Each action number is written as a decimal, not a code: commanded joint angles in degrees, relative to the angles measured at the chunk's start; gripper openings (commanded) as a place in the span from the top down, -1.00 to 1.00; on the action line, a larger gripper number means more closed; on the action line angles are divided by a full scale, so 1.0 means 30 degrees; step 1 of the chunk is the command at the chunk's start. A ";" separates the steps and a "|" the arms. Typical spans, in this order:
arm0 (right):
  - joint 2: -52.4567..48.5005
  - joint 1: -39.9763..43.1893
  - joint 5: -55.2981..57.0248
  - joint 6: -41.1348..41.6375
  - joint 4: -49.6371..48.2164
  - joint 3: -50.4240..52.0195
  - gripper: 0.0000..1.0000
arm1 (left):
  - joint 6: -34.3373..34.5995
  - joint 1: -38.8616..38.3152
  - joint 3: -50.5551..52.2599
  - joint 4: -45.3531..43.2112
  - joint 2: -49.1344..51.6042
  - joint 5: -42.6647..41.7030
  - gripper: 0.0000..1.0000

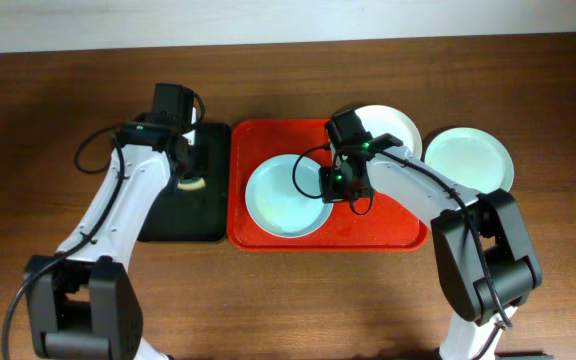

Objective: Clean dirty plates on tray and stack at the side
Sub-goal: 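Scrub the light-blue plate again with the sponge in the left gripper, then return the sponge with the left gripper onto the black tray, then lift the light-blue plate with the right gripper and tilt it up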

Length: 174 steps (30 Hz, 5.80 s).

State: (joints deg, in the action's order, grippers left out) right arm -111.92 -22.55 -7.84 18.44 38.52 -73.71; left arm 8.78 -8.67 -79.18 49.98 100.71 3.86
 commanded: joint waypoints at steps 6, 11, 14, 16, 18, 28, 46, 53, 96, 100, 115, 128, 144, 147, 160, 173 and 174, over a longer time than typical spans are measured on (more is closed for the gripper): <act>0.0430 0.0022 0.0095 0.0007 0.0036 -0.0146 0.92 | 0.2739 -0.2033 -0.2353 -0.0211 0.0350 -0.3861 1.00; 0.0430 0.0022 0.0095 0.0007 0.0036 -0.0146 0.92 | 0.3366 -0.4204 -0.2353 -0.0619 0.2528 -0.3861 1.00; 0.0430 0.0022 0.0095 0.0007 0.0095 -0.0146 0.92 | 0.3366 -0.4962 -0.2353 -0.1049 0.4036 -0.3854 1.00; 0.0430 0.0022 0.0095 0.0007 0.0109 -0.0146 0.92 | 0.3359 -0.4991 -0.2353 -0.1224 0.4969 -0.3759 1.00; 0.0430 0.0022 0.0095 0.0007 0.0109 -0.0146 0.92 | 0.3366 -0.4991 -0.2353 -0.1355 0.5705 -0.3366 1.00; 0.0430 0.0022 0.0102 0.0000 0.0102 -0.0146 0.91 | 0.3184 -0.4918 -0.2477 -0.1413 0.7009 0.0838 1.00; 0.0430 0.0022 0.0102 0.0000 0.0168 -0.0146 0.91 | 0.3738 -0.6470 -0.4838 0.1894 0.5413 0.0357 1.00; 0.0430 0.0022 0.0102 0.0000 0.0168 -0.0146 0.91 | 0.6025 -0.6557 -0.0954 -0.2229 0.5515 0.1443 1.00; 0.0430 0.0022 0.0087 0.0007 0.0692 -0.0146 0.03 | 0.0189 0.1392 0.0503 -0.0197 -0.0925 0.2346 0.98; 0.0430 0.0022 0.0080 0.0393 0.0743 -0.0036 0.24 | 0.0175 0.1632 0.2375 -0.1705 -0.0809 0.1661 0.97; 0.0393 0.0022 0.0109 0.1377 0.0299 0.0648 0.65 | 0.1122 0.3490 0.5326 -0.4306 -0.0678 0.0984 1.00; 0.1275 0.0321 -0.1974 0.1508 0.2565 -0.1508 0.92 | 0.1115 0.3570 0.5472 -0.4299 -0.0678 0.0648 0.99; 0.1501 -0.0663 -0.2324 0.4000 0.0743 -0.4830 0.92 | 0.1129 0.3570 0.5472 -0.4248 -0.0678 0.0641 1.00; 0.1246 -0.1559 -0.0248 0.4860 -0.0911 -0.4830 0.92 | 0.1129 0.3570 0.5472 -0.4240 -0.0678 0.0634 1.00; -0.0605 -0.5450 0.6819 0.6025 -0.7519 -0.4830 0.92 | 0.1129 0.3570 0.5472 -0.4226 -0.0678 0.0430 0.99; -0.0641 -0.6353 1.0826 -0.0976 -1.2400 -0.4830 0.92 | 0.1129 0.3570 0.5472 -0.4233 -0.0678 0.0423 0.97; -0.0641 -0.6390 1.0826 -0.1348 -1.2721 -0.4830 0.92 | 0.1129 0.3570 0.5472 -0.4233 -0.0678 0.0415 0.97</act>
State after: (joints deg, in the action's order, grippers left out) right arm -113.62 -41.06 21.28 21.80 3.03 -87.09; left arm 11.60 1.96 -63.20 37.26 98.15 5.78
